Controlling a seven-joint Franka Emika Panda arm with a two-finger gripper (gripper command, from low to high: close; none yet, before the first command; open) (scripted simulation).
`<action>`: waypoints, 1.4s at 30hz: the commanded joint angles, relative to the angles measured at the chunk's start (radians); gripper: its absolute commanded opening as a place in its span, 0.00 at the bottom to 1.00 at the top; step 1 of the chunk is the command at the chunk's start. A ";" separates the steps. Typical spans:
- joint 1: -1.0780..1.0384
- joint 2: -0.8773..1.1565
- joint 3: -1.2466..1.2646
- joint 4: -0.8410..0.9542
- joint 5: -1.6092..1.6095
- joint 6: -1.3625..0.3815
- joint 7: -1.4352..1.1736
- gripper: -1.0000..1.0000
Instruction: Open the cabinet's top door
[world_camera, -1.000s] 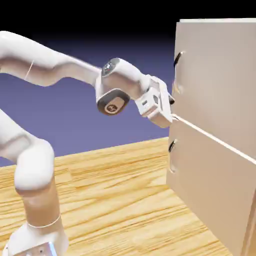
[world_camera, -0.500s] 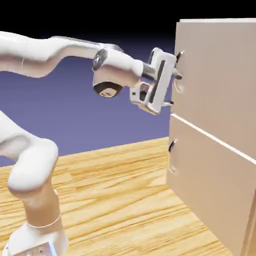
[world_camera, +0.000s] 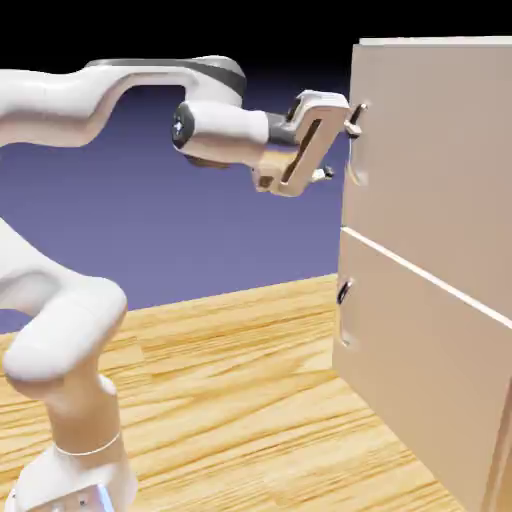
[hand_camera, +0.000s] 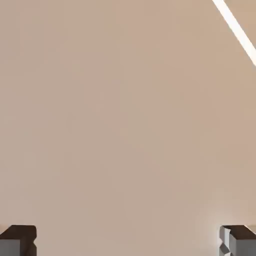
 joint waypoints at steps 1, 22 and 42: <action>-0.014 -0.005 0.015 0.009 0.044 -0.001 0.019 0.50; -0.353 -0.051 0.343 0.225 0.787 -0.031 0.319 0.50; 0.114 -0.127 -0.073 -0.122 0.434 -0.262 0.435 0.00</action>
